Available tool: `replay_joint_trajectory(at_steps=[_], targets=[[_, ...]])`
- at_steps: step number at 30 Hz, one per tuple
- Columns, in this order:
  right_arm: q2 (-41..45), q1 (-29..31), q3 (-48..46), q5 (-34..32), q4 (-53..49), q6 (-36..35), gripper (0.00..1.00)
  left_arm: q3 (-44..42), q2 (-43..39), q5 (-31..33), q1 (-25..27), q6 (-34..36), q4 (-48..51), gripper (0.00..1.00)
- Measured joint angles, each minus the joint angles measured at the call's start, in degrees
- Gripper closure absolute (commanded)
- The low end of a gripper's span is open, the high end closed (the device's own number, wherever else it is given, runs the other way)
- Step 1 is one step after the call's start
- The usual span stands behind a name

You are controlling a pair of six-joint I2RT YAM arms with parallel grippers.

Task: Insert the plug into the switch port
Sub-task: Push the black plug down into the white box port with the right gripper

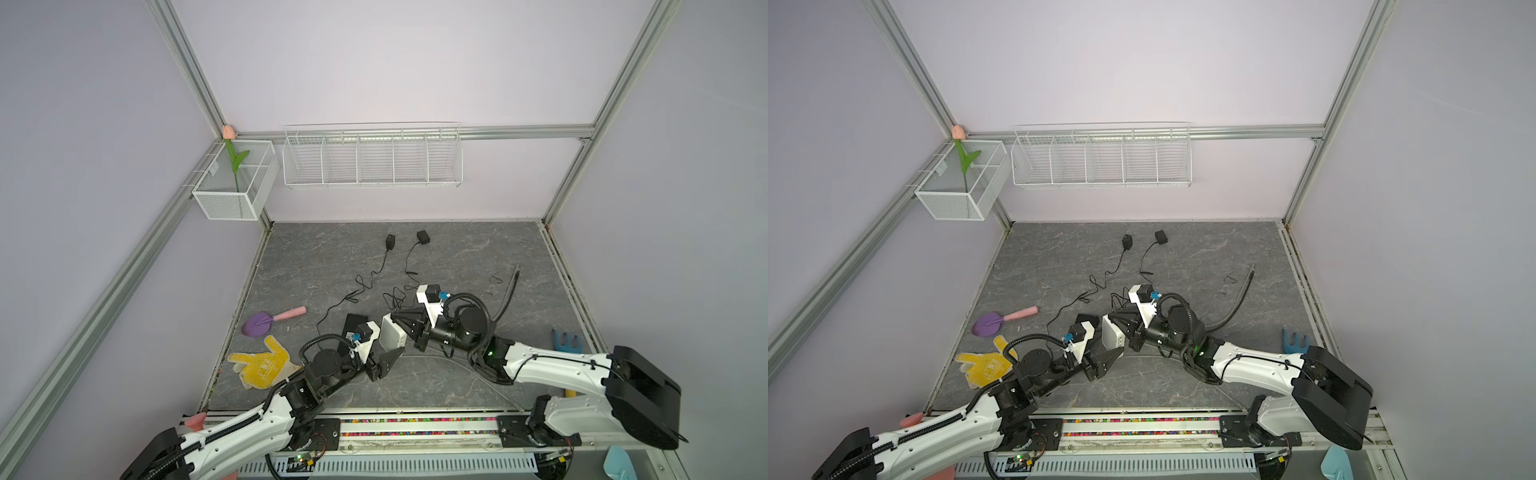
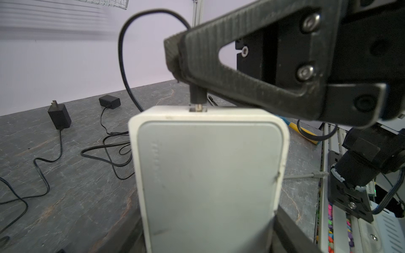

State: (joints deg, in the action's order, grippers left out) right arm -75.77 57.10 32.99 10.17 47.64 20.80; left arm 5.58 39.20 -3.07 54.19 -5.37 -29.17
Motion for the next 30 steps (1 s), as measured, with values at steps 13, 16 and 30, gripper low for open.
replay_joint_trajectory(at_steps=[13,16,30], targets=[[-0.9,0.3,2.1,0.4,-3.7,-0.5,0.93,0.0,-3.5,1.3,0.0,0.3,4.1,1.0],[-1.7,0.4,2.4,0.3,-3.7,-0.5,0.94,0.0,-4.3,1.9,0.0,0.6,5.2,1.0],[-4.1,0.4,3.8,1.2,-4.4,-1.8,0.93,0.4,-6.3,4.3,-0.1,1.8,9.7,1.0]])
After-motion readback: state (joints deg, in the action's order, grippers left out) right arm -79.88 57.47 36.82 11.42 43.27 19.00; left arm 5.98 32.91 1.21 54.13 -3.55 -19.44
